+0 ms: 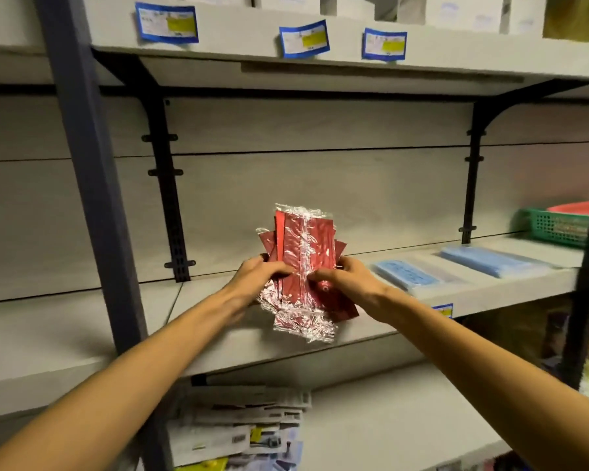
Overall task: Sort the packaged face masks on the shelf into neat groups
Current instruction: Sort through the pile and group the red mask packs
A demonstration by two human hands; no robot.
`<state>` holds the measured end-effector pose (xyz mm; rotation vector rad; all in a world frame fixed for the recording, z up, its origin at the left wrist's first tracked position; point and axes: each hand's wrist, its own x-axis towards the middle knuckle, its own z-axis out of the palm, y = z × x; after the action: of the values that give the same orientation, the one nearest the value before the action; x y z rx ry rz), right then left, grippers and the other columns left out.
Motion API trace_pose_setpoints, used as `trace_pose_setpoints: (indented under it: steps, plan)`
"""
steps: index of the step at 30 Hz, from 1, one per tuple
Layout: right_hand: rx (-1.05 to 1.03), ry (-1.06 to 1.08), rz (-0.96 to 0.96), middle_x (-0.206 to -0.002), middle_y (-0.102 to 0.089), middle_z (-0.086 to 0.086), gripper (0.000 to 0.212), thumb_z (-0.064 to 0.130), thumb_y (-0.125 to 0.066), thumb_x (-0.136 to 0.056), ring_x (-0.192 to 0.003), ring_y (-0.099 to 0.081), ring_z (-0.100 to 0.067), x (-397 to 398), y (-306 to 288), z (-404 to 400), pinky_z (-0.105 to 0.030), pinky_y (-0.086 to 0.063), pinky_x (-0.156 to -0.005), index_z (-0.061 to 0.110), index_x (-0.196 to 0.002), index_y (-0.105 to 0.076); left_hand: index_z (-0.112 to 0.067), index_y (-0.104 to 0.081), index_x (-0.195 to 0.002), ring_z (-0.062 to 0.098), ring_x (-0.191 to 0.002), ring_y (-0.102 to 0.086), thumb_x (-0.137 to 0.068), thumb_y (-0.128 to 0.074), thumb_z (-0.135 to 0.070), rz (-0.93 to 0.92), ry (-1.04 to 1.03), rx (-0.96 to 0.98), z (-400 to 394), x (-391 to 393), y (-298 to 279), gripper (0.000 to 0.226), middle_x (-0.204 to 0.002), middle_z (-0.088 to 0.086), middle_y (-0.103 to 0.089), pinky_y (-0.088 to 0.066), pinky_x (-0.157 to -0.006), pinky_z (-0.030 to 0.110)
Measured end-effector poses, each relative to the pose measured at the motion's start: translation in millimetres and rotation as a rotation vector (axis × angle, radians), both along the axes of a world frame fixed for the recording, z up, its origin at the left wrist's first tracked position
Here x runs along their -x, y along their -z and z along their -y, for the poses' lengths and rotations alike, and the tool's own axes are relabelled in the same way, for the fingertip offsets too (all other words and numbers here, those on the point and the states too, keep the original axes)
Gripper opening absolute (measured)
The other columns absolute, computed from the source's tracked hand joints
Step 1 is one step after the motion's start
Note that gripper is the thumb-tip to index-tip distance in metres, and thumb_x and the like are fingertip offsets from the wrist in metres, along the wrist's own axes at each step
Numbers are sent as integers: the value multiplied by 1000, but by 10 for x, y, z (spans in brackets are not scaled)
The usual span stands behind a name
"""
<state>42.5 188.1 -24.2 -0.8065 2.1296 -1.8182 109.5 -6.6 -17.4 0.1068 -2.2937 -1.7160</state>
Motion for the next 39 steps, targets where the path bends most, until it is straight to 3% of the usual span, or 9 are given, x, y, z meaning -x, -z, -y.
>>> trace_pose_setpoints:
  steps: [6,11,15,23,27,29,32,35,39]
  plan:
    - [-24,-85,73,-75,-73,-4,13,4,-66,-92,-62,-69,-14,889,-180,322,-25,-55,-52,5,-106,-65,-15,-72,-93,15,-60,-70,-94,-62,-25,56,-4,-210,314,635,-16,14,-76,4,-75,-52,-50,18]
    - [27,64,12,-71,-71,0,17,-3,-57,-94,-60,-67,-11,1475,-83,490,-25,-56,-53,13,-91,-66,-7,-64,-106,20,-73,-72,-91,-66,-23,80,-225,-167,640,925,221,23,-84,8,-76,-55,-62,26]
    - [164,143,107,-75,-69,-7,16,2,-58,-92,-64,-64,-21,1812,-10,568,-37,-61,-65,5,-103,-69,-8,-65,-111,29,-91,-74,-87,-70,-21,30,-384,-217,667,1113,322,28,-99,14,-77,-59,-75,37]
    - [137,37,68,-73,-71,-5,8,9,-67,-89,-59,-65,-17,1924,114,844,-27,-53,-53,9,-97,-71,-14,-68,-99,11,-68,-74,-85,-71,-22,22,-403,-205,750,1185,424,17,-81,2,-79,-54,-54,21]
    - [293,46,237,-61,-66,-1,9,21,-64,-85,-47,-61,-14,1993,-47,697,-23,-49,-45,14,-82,-69,-15,-70,-107,25,-89,-76,-79,-74,-29,100,-344,-173,802,1182,438,32,-94,7,-79,-59,-88,42]
    - [345,8,200,-57,-61,0,11,27,-62,-73,-44,-57,-14,1976,-129,608,-22,-45,-40,19,-71,-69,-14,-72,-105,23,-81,-75,-77,-75,-31,170,-264,-139,838,1140,404,33,-93,9,-79,-57,-81,37]
    - [149,-28,-149,-59,-64,6,9,20,-65,-72,-48,-59,-10,1917,-72,578,-22,-44,-41,18,-81,-68,-10,-71,-111,29,-82,-74,-73,-81,-32,292,-101,-142,841,1067,320,45,-101,19,-77,-59,-74,35]
    - [-108,-61,-376,-81,-74,8,16,14,-75,-82,-71,-69,-10,1941,56,654,-22,-53,-58,21,-95,-69,-14,-71,-115,35,-100,-74,-68,-87,-36,348,-4,-125,792,1039,312,55,-110,17,-76,-59,-90,43]
    - [-227,-143,-307,-100,-73,-2,28,12,-79,-83,-92,-70,-18,2001,219,692,-23,-57,-80,17,-108,-67,-7,-65,-126,35,-111,-71,-79,-85,-39,325,2,-117,714,1016,308,60,-116,15,-74,-52,-104,50]
